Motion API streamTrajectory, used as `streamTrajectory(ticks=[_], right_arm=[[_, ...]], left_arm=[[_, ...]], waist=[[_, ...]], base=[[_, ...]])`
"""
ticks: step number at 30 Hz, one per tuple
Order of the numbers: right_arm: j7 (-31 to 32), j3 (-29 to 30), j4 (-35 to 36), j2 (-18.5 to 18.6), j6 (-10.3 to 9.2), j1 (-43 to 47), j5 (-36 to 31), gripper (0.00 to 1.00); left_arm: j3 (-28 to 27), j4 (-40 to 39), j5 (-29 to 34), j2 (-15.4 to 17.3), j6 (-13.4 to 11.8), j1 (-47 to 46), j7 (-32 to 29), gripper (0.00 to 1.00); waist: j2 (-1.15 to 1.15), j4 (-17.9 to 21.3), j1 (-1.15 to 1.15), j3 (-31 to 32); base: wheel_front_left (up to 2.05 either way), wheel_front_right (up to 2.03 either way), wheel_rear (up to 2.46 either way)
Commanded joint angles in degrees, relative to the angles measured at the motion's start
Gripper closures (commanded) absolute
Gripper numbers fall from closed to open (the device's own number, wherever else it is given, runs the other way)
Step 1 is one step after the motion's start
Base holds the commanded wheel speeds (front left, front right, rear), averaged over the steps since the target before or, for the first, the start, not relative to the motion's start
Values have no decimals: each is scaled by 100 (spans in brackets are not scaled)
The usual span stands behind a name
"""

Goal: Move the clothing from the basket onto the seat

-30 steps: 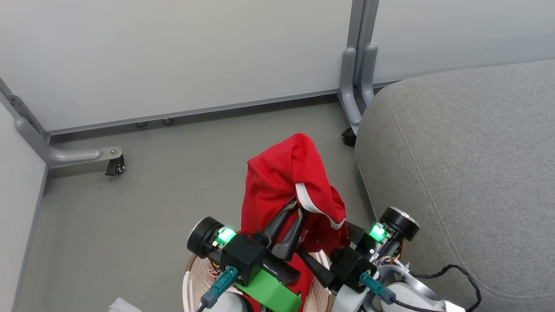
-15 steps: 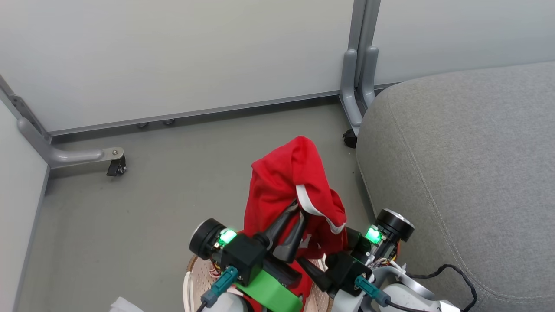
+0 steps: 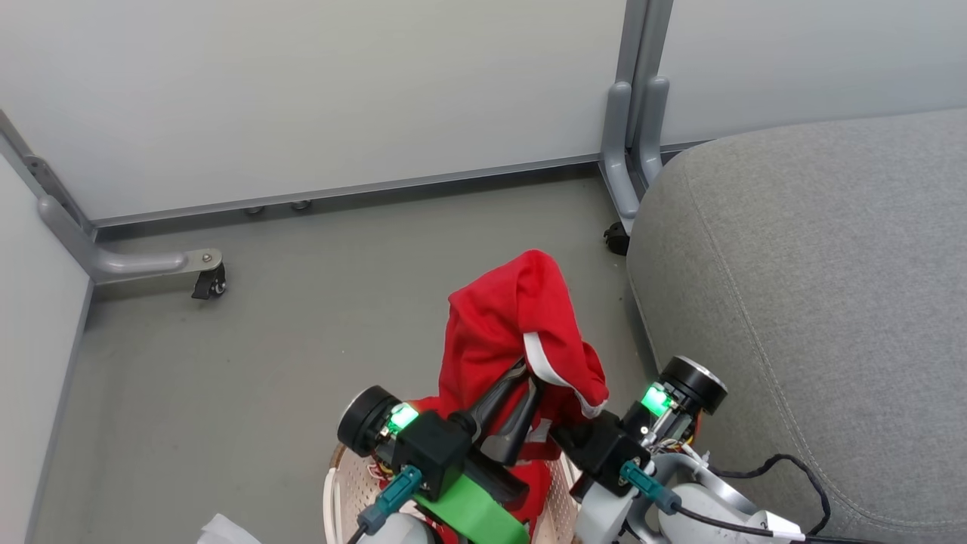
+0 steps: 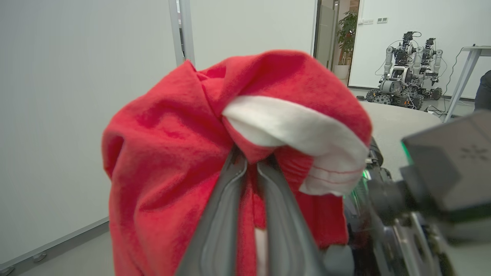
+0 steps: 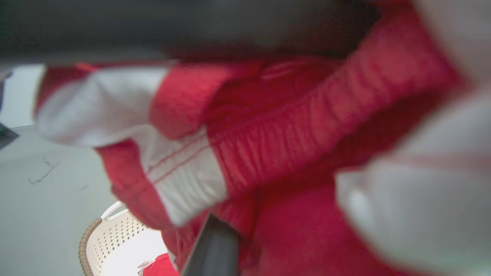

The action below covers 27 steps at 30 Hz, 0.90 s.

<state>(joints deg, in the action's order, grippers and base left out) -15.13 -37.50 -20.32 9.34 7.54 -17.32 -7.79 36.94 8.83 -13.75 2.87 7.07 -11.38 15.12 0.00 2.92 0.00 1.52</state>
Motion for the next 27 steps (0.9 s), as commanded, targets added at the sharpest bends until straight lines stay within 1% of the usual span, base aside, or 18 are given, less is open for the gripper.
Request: streamTrajectory(ticks=[1, 23, 24, 25, 26, 27], right_arm=[[-3, 62, 26, -20, -10, 48, -12, 100], [-3, 466, 461, -111, -10, 261, 275, 100], [-3, 485, 477, -120, -10, 272, 288, 100], [-3, 517, 504, -132, -10, 282, 305, 100], [-3, 554, 528, -138, -10, 287, 327, 100], [-3, 621, 559, -151, -10, 297, 362, 100]], left_arm=[[-38, 6, 34, 5, 18, -93, 5, 100], [-123, 70, 237, 6, 23, -67, 4, 100], [-145, 47, 263, 6, -14, -84, 4, 85], [-165, 32, 259, 6, -52, -86, 4, 57], [-183, 19, 276, 7, -64, -86, 4, 20], [-209, 6, 296, 7, -84, -87, 4, 0]], waist=[[0, -2, 0, -4], [0, 18, 0, -25], [0, 17, 0, -25], [0, 18, 0, -26], [0, 17, 0, -26], [0, 16, 0, -25]], base=[[0, 0, 0], [0, 0, 0], [0, 0, 0], [0, 0, 0], [0, 0, 0], [0, 0, 0]])
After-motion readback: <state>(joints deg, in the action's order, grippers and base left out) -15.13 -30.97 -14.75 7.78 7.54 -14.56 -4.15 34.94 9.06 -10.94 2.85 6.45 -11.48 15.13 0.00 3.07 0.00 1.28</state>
